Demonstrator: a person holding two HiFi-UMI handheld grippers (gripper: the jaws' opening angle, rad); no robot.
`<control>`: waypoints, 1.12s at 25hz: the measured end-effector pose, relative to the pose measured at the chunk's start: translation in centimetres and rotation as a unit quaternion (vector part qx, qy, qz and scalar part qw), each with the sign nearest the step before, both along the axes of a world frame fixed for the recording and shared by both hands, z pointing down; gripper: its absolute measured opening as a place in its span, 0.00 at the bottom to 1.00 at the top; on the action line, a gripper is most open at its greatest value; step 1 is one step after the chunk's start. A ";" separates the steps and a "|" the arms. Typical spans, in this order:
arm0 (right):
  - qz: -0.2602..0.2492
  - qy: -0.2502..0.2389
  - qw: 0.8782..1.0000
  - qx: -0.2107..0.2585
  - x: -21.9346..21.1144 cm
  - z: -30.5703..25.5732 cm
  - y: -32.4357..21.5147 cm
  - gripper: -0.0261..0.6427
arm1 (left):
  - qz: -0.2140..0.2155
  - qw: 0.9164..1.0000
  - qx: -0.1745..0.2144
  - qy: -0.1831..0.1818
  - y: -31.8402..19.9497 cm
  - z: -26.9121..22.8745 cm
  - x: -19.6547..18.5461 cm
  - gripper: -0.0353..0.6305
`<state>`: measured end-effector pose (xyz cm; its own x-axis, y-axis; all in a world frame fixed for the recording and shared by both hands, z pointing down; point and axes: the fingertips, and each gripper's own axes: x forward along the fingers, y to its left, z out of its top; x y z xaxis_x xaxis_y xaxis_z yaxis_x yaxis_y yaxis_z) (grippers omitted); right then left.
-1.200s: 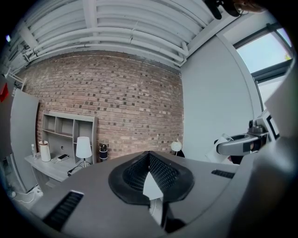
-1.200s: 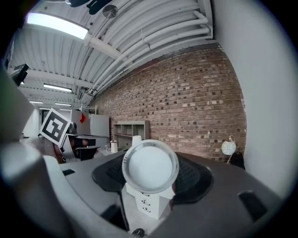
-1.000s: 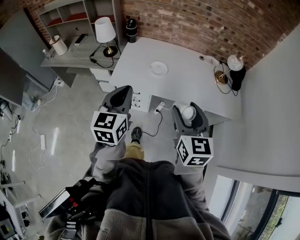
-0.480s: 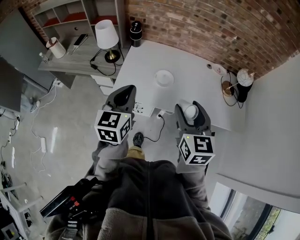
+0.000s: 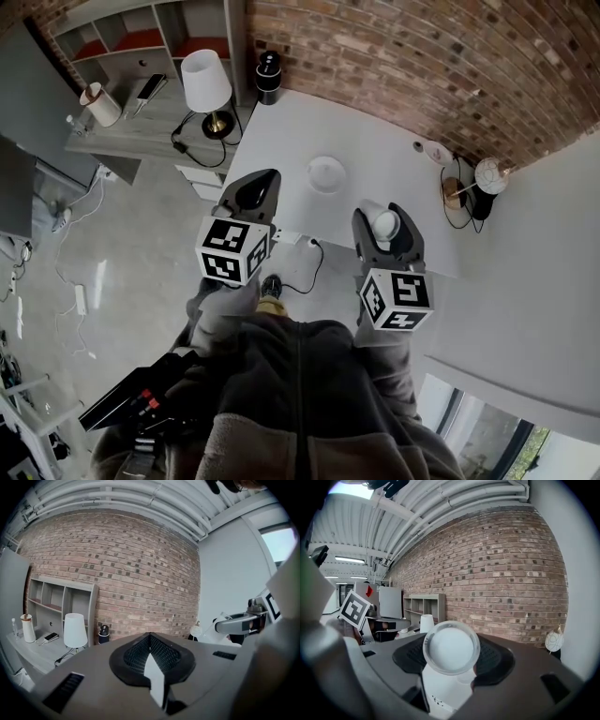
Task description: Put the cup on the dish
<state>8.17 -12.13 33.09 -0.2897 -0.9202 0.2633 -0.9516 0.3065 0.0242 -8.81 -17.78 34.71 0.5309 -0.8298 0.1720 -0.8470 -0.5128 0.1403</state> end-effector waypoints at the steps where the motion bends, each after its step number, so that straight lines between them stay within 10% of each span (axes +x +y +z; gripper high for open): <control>1: 0.000 0.001 1.000 0.002 -0.1 -0.2 -0.4 0.43 | 0.003 1.000 0.001 0.000 -0.5 -0.1 0.2 0.06; 18: 0.007 -0.006 1.000 -0.026 -1.4 1.0 -6.8 0.43 | 0.059 0.998 -0.014 0.001 -7.0 1.6 1.5 0.06; 28: -0.032 -0.009 0.998 -0.048 -1.8 3.4 -8.6 0.43 | 0.022 0.999 -0.030 -0.007 -7.7 3.3 0.7 0.06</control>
<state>6.34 -20.75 36.50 -0.3524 -0.8704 0.3438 -0.9301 0.3663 -0.0259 -8.09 -25.44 38.05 0.5629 -0.7940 0.2296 -0.8265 -0.5397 0.1599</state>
